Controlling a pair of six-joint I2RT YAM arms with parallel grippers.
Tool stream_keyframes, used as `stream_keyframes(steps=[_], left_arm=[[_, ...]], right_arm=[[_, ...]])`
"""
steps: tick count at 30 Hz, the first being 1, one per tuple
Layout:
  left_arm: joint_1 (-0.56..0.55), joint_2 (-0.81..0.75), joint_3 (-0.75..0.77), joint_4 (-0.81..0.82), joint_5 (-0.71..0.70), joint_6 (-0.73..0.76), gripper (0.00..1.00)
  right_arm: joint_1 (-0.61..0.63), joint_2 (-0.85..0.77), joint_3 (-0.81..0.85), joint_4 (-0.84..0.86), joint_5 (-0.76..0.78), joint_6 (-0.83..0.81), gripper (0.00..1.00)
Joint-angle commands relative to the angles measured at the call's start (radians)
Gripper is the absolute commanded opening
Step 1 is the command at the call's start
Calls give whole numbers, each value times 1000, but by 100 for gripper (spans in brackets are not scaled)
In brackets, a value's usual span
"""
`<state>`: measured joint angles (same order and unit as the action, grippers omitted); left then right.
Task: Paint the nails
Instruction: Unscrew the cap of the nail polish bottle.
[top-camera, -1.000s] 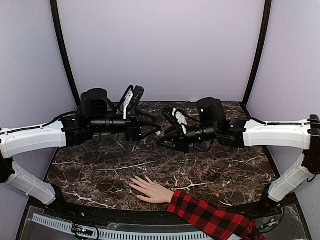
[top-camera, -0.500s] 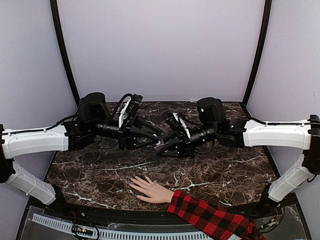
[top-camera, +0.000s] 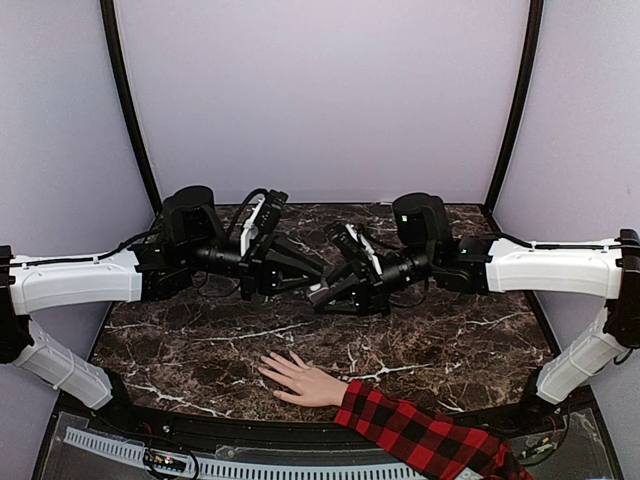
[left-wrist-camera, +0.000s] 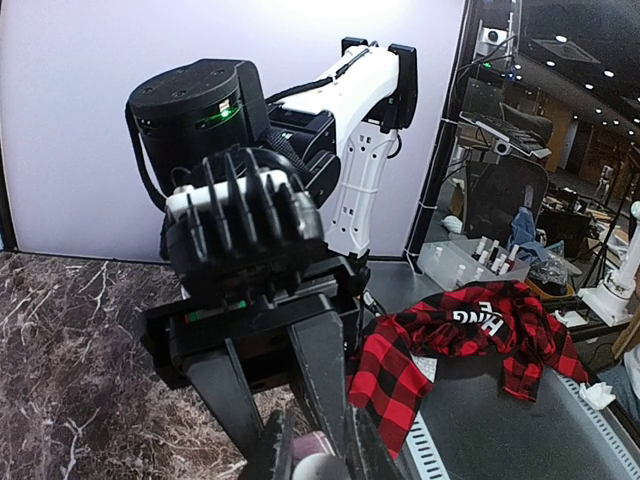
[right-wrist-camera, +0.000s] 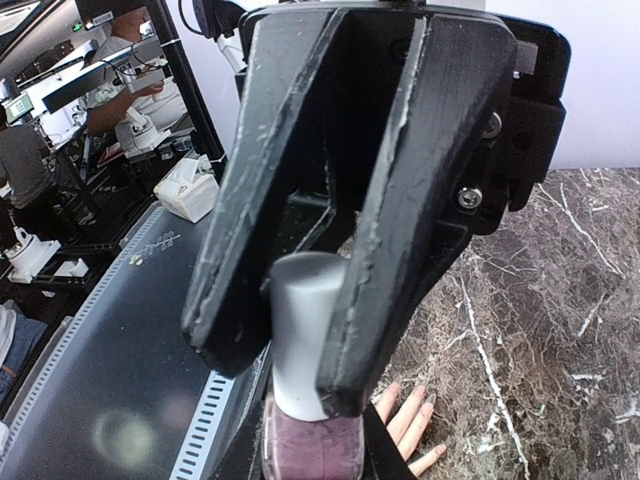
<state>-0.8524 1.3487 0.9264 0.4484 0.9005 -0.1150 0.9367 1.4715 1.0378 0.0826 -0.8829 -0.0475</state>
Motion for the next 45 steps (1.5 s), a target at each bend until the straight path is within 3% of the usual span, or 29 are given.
stream_keyframes(steps=[1, 4, 8, 24, 31, 45], left_arm=[[3, -20, -18, 22, -9, -14, 6], [3, -20, -8, -11, -76, -23, 0], [4, -8, 11, -57, -155, -26, 0], [3, -43, 22, -74, -223, -40, 0], [3, -51, 20, -68, -224, -37, 0], [3, -67, 27, -91, -241, -10, 0]], right_arm=[[-1, 2, 28, 42, 54, -4, 0], [-3, -10, 21, 54, 141, 8, 0], [-8, -27, 1, 97, 242, 39, 0], [-11, 1, -18, 144, 221, 76, 21], [-13, 13, -16, 146, 192, 80, 46], [-20, 12, -27, 120, 181, 66, 47]])
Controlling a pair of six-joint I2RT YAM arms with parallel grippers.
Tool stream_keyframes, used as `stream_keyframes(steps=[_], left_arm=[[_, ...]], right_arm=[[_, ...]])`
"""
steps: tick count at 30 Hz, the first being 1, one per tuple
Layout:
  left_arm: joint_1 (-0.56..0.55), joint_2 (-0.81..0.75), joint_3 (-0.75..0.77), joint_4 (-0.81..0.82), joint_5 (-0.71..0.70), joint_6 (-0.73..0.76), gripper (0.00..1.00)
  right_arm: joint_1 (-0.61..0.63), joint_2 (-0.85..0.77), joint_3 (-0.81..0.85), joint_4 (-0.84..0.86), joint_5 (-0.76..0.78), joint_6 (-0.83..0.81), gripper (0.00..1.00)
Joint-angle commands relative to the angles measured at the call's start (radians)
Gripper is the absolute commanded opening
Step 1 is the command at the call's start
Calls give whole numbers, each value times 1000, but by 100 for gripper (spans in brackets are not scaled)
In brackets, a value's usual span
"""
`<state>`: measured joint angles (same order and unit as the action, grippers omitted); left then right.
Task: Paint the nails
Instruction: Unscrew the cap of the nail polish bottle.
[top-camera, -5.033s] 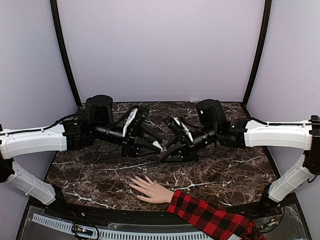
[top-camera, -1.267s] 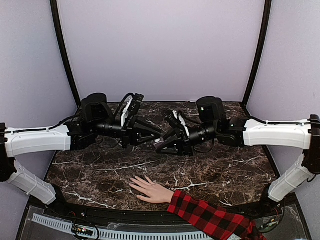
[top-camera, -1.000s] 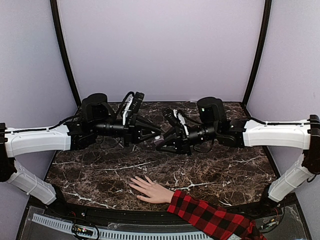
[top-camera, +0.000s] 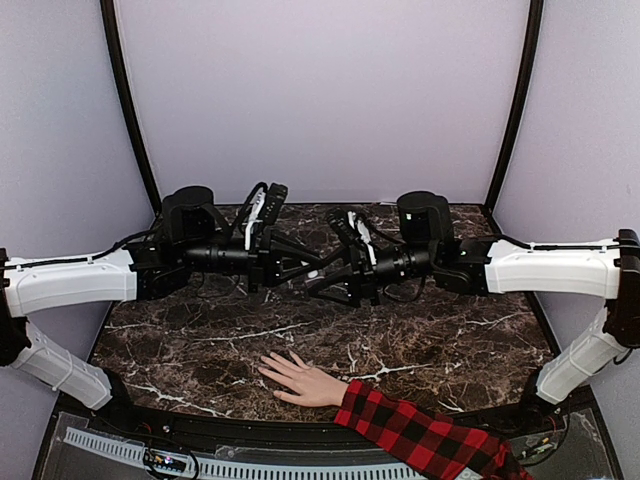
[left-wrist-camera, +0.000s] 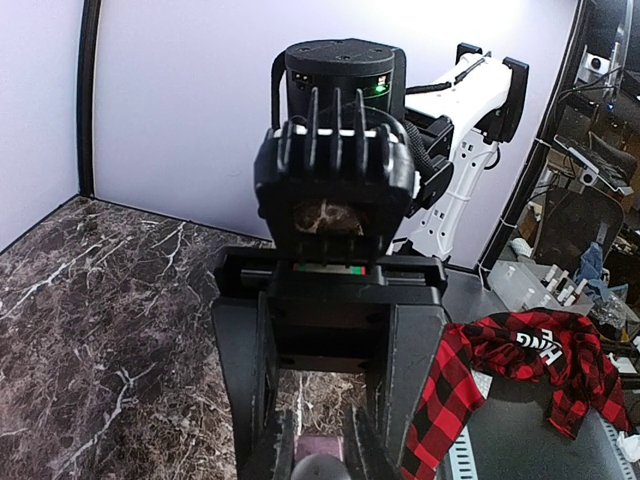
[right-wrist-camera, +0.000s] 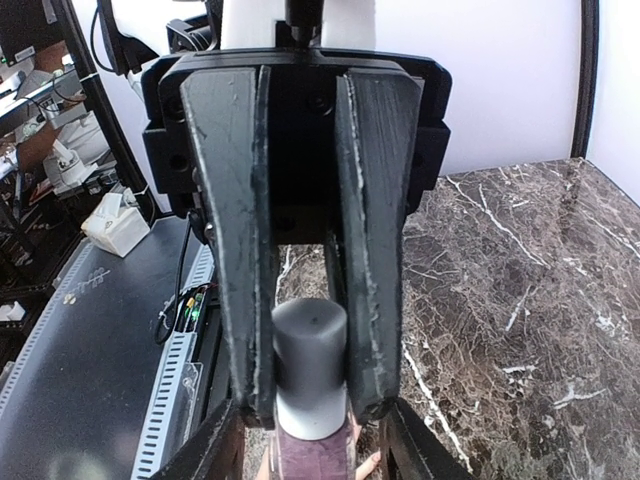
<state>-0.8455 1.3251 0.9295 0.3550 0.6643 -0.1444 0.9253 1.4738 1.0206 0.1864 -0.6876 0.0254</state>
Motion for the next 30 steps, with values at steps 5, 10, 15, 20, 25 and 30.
stream_keyframes(steps=[5, 10, 15, 20, 25, 30], left_arm=[[-3, -43, 25, 4, 0, 17, 0], [-3, -44, 22, 14, -1, 13, 0], [-3, -39, 20, 28, 9, 9, 0], [-3, -45, 17, 32, 9, 13, 0], [-4, -43, 13, 33, 10, 16, 0], [-1, -53, 31, -48, 38, 55, 32]], right_arm=[[-10, 3, -17, 19, -16, -7, 40], [-13, 11, -14, 24, -31, -1, 42], [-13, 23, -8, 26, -44, 2, 34], [-16, 26, -9, 25, -49, 2, 31], [-18, 21, -8, 28, -46, 3, 14], [-22, 10, -10, 20, -56, -5, 8]])
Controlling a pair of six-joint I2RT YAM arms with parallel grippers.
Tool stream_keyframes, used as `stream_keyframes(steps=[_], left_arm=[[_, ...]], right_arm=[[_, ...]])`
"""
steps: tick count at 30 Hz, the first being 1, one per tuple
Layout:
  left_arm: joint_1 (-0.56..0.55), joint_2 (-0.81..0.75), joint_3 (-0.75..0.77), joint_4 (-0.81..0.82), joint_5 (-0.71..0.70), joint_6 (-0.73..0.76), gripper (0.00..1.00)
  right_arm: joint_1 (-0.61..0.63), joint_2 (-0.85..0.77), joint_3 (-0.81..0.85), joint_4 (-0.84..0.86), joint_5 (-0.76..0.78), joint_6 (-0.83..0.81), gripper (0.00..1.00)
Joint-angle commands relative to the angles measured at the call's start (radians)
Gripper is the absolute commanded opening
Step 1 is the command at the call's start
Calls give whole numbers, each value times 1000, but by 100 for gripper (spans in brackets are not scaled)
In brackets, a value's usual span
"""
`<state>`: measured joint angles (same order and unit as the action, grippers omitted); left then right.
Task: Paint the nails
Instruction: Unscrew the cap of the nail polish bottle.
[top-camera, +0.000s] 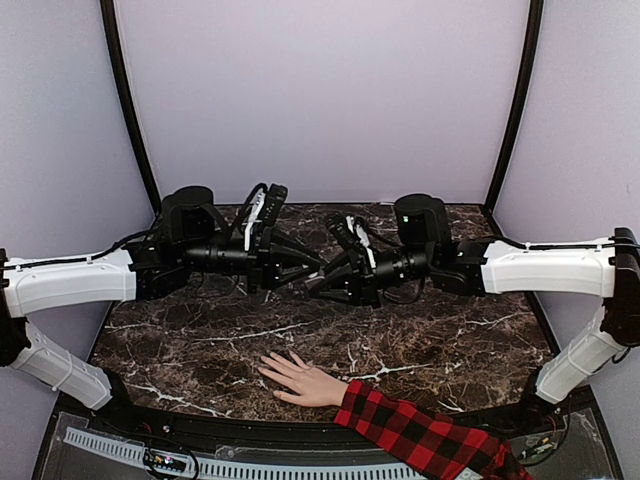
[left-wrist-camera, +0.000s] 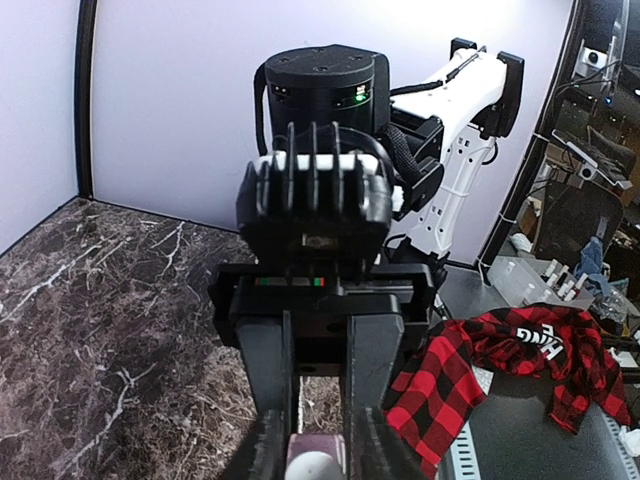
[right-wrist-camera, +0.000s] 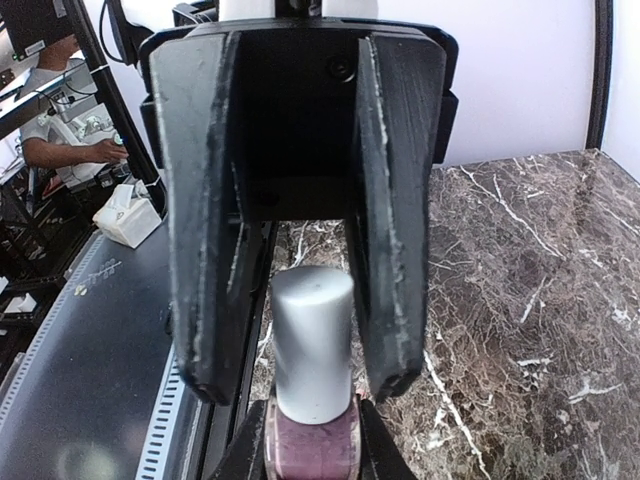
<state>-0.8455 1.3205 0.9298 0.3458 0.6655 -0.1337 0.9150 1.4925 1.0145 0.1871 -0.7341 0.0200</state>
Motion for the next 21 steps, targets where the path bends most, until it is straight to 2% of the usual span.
stream_keyframes(steps=[1, 3, 6, 13, 21], left_arm=[[0, -58, 29, -51, 41, 62, 42], [1, -83, 18, -74, 52, 85, 51], [4, -118, -4, -80, 69, 120, 55], [6, -128, -12, -87, 157, 177, 54], [7, -83, -5, -48, 269, 190, 49]], right_arm=[[-11, -12, -4, 18, -16, -4, 7], [-11, -15, -5, 14, -39, -7, 7], [-11, -10, 2, -5, -105, -15, 6], [5, 3, 42, -68, -199, -64, 5], [34, 36, 89, -137, -225, -98, 4]])
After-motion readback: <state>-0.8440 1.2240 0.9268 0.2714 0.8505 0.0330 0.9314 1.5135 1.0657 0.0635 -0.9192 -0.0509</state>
